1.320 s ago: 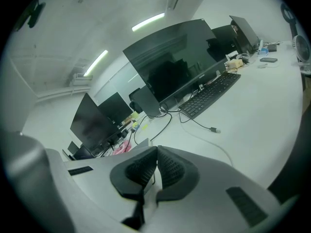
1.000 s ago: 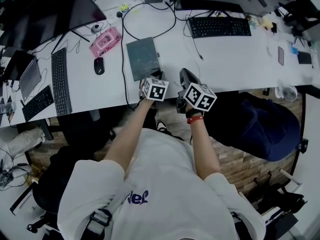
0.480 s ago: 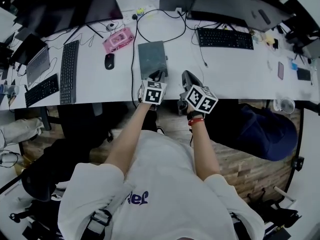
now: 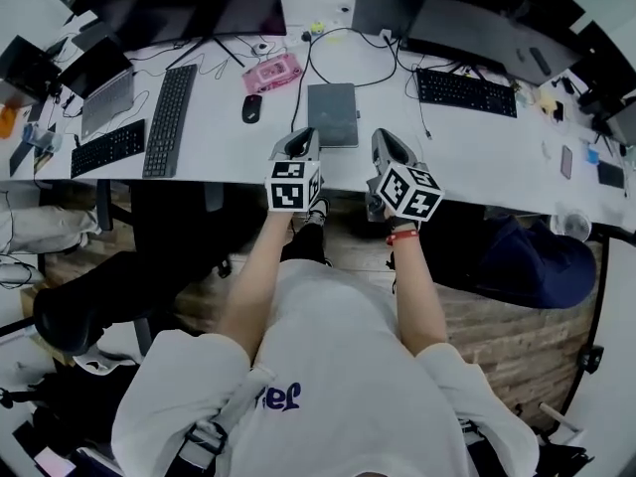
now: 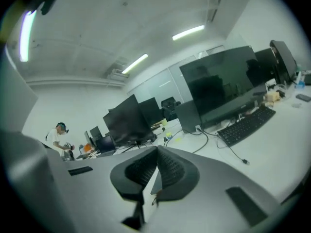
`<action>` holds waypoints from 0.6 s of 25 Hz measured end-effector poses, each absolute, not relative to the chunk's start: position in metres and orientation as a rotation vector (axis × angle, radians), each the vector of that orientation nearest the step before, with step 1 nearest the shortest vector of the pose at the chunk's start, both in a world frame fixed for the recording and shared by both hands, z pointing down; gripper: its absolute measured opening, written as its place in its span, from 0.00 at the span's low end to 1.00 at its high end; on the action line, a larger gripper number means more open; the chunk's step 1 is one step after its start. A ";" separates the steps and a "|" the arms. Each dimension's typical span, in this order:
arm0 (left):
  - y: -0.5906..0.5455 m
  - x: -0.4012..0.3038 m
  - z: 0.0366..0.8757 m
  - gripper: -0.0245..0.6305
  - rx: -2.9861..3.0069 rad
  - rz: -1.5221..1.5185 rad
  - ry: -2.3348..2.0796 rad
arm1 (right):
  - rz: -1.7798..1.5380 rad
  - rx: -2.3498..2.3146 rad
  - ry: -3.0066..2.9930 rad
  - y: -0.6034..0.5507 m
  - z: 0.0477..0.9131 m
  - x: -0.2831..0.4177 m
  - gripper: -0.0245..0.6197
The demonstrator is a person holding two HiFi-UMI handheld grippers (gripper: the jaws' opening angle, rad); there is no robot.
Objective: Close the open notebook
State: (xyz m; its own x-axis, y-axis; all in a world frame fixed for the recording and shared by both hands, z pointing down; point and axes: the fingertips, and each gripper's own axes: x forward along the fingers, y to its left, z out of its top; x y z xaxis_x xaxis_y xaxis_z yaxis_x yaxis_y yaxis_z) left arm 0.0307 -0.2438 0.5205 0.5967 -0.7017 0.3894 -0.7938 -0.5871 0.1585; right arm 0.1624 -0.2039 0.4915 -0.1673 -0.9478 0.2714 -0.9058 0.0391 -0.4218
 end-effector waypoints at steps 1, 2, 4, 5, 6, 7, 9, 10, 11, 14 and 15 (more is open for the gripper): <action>-0.242 0.020 0.509 0.08 2.518 0.378 -1.250 | -0.730 -1.977 2.235 -0.201 0.480 0.157 0.06; -0.239 0.011 0.499 0.07 2.525 0.346 -1.281 | -0.675 -1.984 2.265 -0.197 0.471 0.153 0.06; -0.232 -0.007 0.479 0.07 2.544 0.291 -1.340 | -0.566 -2.009 2.325 -0.189 0.455 0.144 0.06; -0.228 -0.014 0.469 0.07 2.557 0.270 -1.371 | -0.522 -2.019 2.346 -0.185 0.449 0.140 0.06; -0.223 -0.020 0.460 0.07 2.572 0.252 -1.397 | -0.492 -2.024 2.357 -0.180 0.444 0.137 0.06; -0.217 -0.025 0.452 0.07 2.589 0.237 -1.417 | -0.473 -2.023 2.363 -0.174 0.440 0.134 0.06; -0.205 -0.032 0.435 0.07 2.627 0.196 -1.443 | -0.442 -2.014 2.374 -0.165 0.432 0.126 0.06; -0.201 -0.034 0.426 0.07 2.643 0.168 -1.452 | -0.420 -2.011 2.381 -0.162 0.427 0.122 0.06; -0.198 -0.036 0.418 0.07 2.657 0.140 -1.460 | -0.389 -2.012 2.389 -0.161 0.421 0.119 0.06; -0.195 -0.037 0.396 0.07 2.695 0.079 -1.466 | -0.266 -2.016 2.404 -0.160 0.401 0.113 0.06; -0.192 -0.036 0.392 0.07 2.707 0.068 -1.461 | -0.231 -2.011 2.407 -0.158 0.397 0.111 0.06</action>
State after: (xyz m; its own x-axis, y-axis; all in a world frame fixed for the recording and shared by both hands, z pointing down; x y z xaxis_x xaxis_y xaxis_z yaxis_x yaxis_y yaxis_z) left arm -0.0358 -0.1918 0.3922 0.5487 -0.8331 0.0700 -0.8360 -0.5475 0.0361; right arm 0.1108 -0.1583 0.3969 -0.1822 -0.9784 0.0972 -0.9790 0.1714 -0.1100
